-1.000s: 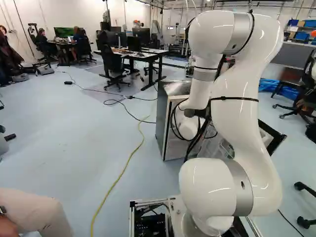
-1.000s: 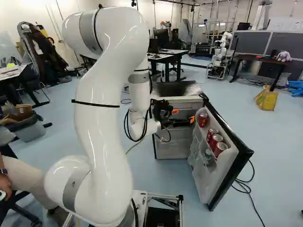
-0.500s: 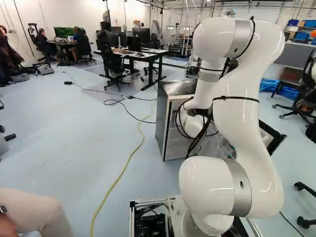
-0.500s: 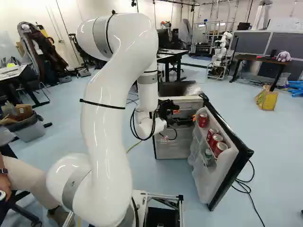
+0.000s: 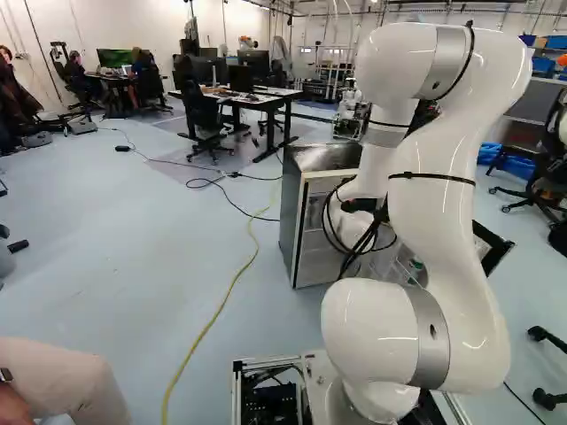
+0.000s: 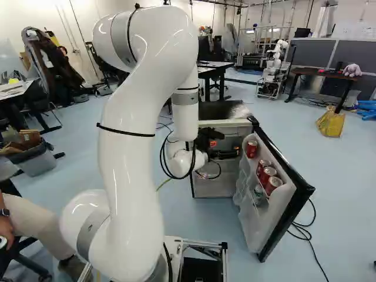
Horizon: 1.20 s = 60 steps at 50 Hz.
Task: Grab a drink from the fridge
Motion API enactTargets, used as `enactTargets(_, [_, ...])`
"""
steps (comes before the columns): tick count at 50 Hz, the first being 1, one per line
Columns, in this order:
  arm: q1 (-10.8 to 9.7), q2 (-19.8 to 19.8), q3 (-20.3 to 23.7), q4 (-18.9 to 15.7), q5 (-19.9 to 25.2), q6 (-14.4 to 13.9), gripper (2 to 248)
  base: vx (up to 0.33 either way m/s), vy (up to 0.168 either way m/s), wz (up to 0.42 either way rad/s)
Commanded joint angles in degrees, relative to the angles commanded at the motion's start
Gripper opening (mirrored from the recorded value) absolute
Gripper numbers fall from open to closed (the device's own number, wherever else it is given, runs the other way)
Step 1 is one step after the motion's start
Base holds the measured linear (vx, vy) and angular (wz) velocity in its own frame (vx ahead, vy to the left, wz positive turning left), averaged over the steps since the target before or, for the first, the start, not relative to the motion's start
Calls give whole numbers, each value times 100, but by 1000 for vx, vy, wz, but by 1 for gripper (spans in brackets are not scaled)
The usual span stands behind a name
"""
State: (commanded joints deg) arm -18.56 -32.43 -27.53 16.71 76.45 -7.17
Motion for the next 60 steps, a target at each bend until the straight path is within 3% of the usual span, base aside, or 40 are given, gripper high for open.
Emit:
enactTargets(29, [-102,265,406,-1063,-683,0,247,0,0,0])
enactTargets(44, [-104,268,410,-1090,-711,0,247,0,0,0])
enactTargets(60, [-71,280,430,-689,-712,0,247,0,0,0])
